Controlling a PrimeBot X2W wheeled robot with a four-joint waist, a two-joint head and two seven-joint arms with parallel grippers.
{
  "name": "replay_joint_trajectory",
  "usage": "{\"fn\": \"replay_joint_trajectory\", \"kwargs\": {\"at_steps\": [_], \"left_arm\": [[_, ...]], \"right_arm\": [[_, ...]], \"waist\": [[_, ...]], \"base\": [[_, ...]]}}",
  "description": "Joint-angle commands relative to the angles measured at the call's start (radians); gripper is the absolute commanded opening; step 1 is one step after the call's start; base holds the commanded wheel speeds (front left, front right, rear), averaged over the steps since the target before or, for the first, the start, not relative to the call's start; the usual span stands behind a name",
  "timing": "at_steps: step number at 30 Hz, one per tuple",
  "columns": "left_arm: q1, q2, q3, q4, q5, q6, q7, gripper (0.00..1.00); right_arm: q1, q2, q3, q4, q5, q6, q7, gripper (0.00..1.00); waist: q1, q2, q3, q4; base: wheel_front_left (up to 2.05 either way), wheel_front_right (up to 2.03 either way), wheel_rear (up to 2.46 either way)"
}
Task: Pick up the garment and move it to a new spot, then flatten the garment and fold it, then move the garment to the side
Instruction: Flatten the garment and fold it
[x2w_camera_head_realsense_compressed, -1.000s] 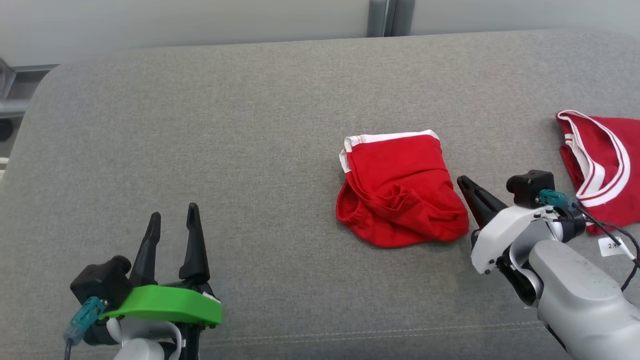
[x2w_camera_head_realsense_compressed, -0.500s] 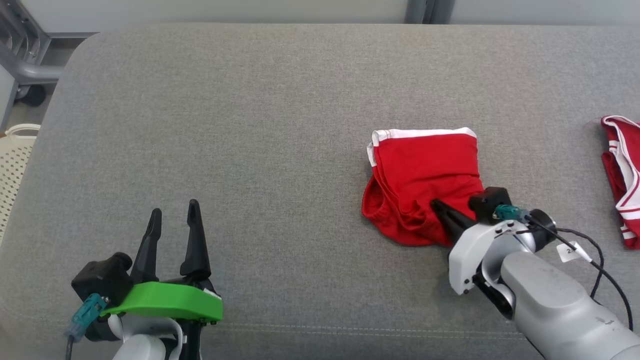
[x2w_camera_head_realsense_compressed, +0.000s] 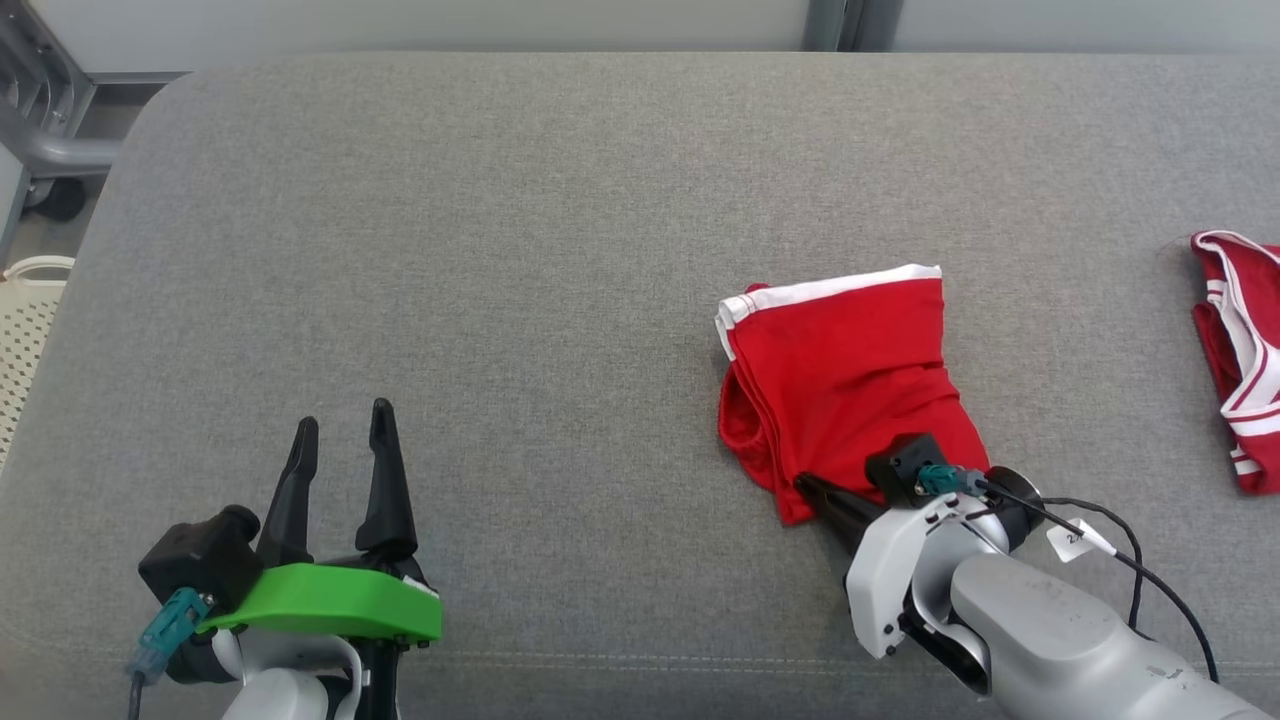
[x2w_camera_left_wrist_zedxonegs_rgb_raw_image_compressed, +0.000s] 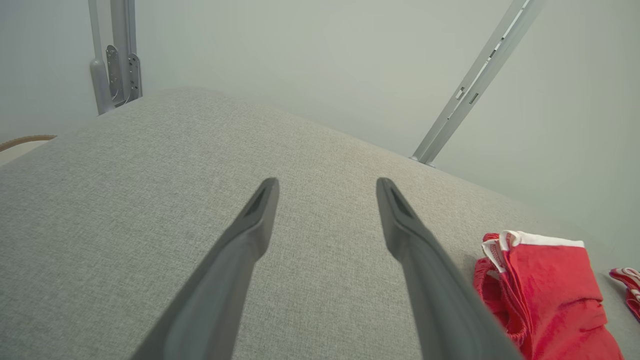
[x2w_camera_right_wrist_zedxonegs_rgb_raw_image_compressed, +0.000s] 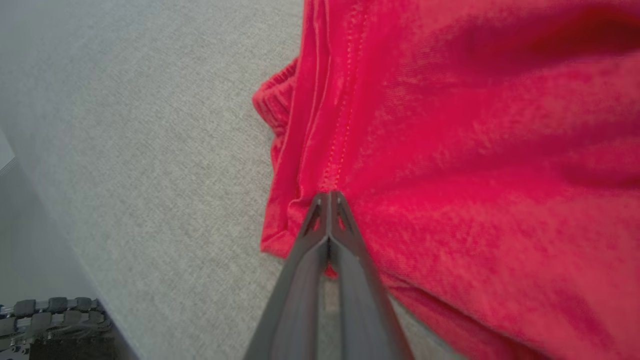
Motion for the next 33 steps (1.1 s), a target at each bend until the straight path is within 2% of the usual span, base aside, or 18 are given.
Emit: {"fn": "replay_joint_trajectory", "kwargs": {"at_steps": [1, 10, 15, 18, 25, 28, 29, 30, 31, 32, 33], "left_arm": [[0.0, 0.003, 0.005, 0.002, 0.0, 0.0, -0.007, 1.0], [0.021, 0.01, 0.006, 0.005, -0.005, 0.006, -0.003, 1.0], [0.034, 0.016, 0.006, -0.001, -0.007, 0.011, -0.001, 1.0], [0.044, 0.019, 0.006, -0.004, -0.007, 0.016, 0.002, 1.0], [0.063, 0.023, 0.001, -0.013, -0.01, 0.021, 0.005, 1.0], [0.063, 0.022, -0.001, -0.015, -0.011, 0.022, 0.006, 1.0], [0.062, 0.022, -0.002, -0.016, -0.011, 0.021, 0.007, 1.0], [0.062, 0.023, -0.002, -0.017, -0.011, 0.021, 0.007, 1.0], [0.062, 0.024, -0.003, -0.019, -0.011, 0.021, 0.007, 1.0], [0.063, 0.024, -0.004, -0.02, -0.011, 0.021, 0.007, 1.0], [0.062, 0.025, -0.003, -0.022, -0.01, 0.022, 0.007, 1.0]], "right_arm": [[0.017, -0.003, 0.014, 0.008, 0.012, -0.001, -0.002, 0.0], [0.017, -0.004, 0.075, -0.02, 0.055, -0.001, -0.023, 0.0], [-0.008, -0.023, 0.048, -0.062, 0.063, -0.001, -0.035, 0.0], [-0.016, -0.038, 0.01, -0.095, 0.053, -0.001, -0.039, 0.0], [0.015, -0.096, -0.207, -0.199, -0.022, -0.001, -0.039, 0.0], [0.026, -0.107, -0.262, -0.204, -0.041, -0.001, -0.039, 0.06], [0.033, -0.11, -0.283, -0.2, -0.047, -0.001, -0.039, 0.14], [0.039, -0.112, -0.302, -0.195, -0.05, -0.001, -0.039, 0.26], [0.044, -0.112, -0.32, -0.188, -0.051, -0.001, -0.039, 0.46], [0.048, -0.114, -0.334, -0.184, -0.052, -0.001, -0.036, 0.81], [0.051, -0.117, -0.346, -0.178, -0.054, -0.001, -0.03, 1.0]], "waist": [[0.0, 0.0, -0.003, -0.005], [0.0, 0.0, -0.039, -0.048], [0.0, 0.0, -0.063, -0.076], [0.0, 0.0, -0.076, -0.089], [0.0, 0.0, -0.096, -0.104], [0.0, 0.0, -0.097, -0.103], [0.0, 0.0, -0.096, -0.102], [0.0, 0.0, -0.096, -0.1], [0.0, 0.0, -0.094, -0.098], [0.0, 0.0, -0.093, -0.096], [0.0, 0.0, -0.09, -0.094]], "base": [[0.0, 0.0, 0.0], [0.0, 0.0, 0.0], [0.0, 0.0, 0.0], [0.0, 0.0, 0.0], [0.0, 0.0, 0.0], [0.0, 0.0, 0.0], [0.0, 0.0, 0.0], [0.0, 0.0, 0.0], [0.0, 0.0, 0.0], [0.0, 0.0, 0.0], [0.0, 0.0, 0.0]]}}
